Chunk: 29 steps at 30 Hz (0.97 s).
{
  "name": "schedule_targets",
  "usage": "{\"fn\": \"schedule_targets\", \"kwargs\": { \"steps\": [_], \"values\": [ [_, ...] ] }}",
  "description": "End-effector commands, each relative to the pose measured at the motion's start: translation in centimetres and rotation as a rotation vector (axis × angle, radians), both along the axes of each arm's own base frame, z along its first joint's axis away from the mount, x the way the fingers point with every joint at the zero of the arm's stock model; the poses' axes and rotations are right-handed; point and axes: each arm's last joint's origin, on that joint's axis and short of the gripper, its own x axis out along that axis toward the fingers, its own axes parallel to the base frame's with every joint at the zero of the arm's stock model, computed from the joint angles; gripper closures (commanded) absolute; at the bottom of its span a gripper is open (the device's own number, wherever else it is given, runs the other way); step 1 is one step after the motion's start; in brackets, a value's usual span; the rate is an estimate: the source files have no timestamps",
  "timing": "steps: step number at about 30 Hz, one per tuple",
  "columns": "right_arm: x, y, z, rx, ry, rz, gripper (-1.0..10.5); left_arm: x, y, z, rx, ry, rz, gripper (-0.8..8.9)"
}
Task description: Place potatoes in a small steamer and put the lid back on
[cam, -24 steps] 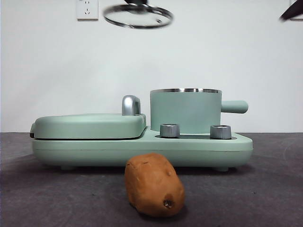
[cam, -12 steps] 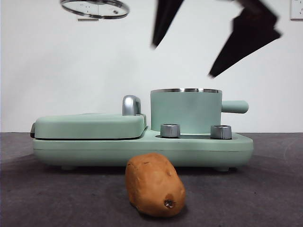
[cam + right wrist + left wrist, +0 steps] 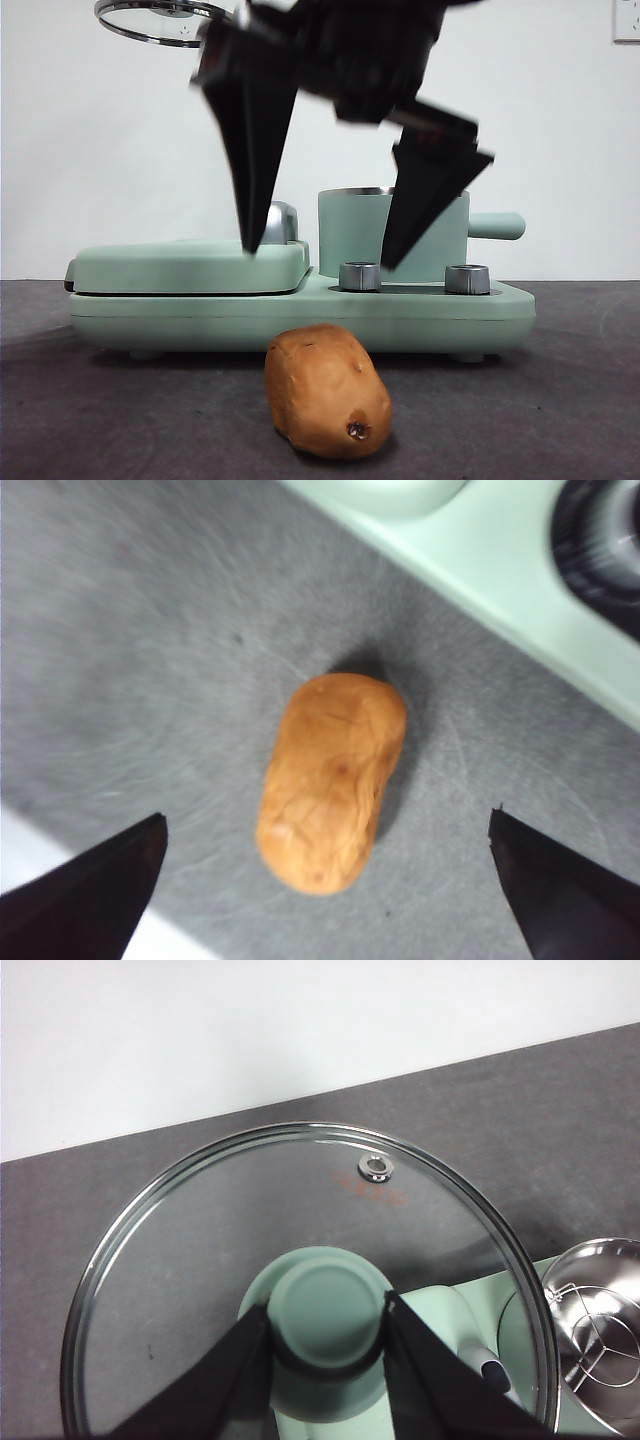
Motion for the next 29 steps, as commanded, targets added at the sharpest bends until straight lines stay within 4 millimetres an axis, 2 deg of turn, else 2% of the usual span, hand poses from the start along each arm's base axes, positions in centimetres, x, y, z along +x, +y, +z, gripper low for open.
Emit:
{"fn": "schedule_targets", "kwargs": {
  "steps": [1,12,16,20,22,29],
  "values": [
    [0.3,1.1,-1.3,-0.036,0.026,0.004,4.3,-0.4,0.3,1.2,-0.021,-0.067,0.001,7.99],
    [1.4,2.4,-5.1,-0.103,0.060,0.069,4.4,-0.3,0.6,1.1,-0.017,-0.055,0.012,7.99],
    [1.5,2.7,-5.8,-0.088,0.087,0.094,5.4,-0.3,0.6,1.1,-0.017,-0.055,0.012,7.99],
    [1.6,2.7,-5.9,-0.079,0.101,0.102,7.1,-0.3,0.6,1.1,-0.017,-0.055,0.012,7.99],
    [1.5,2.7,-5.9,-0.080,0.106,0.103,7.5,-0.4,0.6,1.1,-0.018,-0.055,0.012,7.99],
    [1.7,2.5,-5.5,-0.080,0.109,0.088,7.5,-0.3,0.6,1.1,-0.017,-0.055,0.012,7.99]
  ]
}}
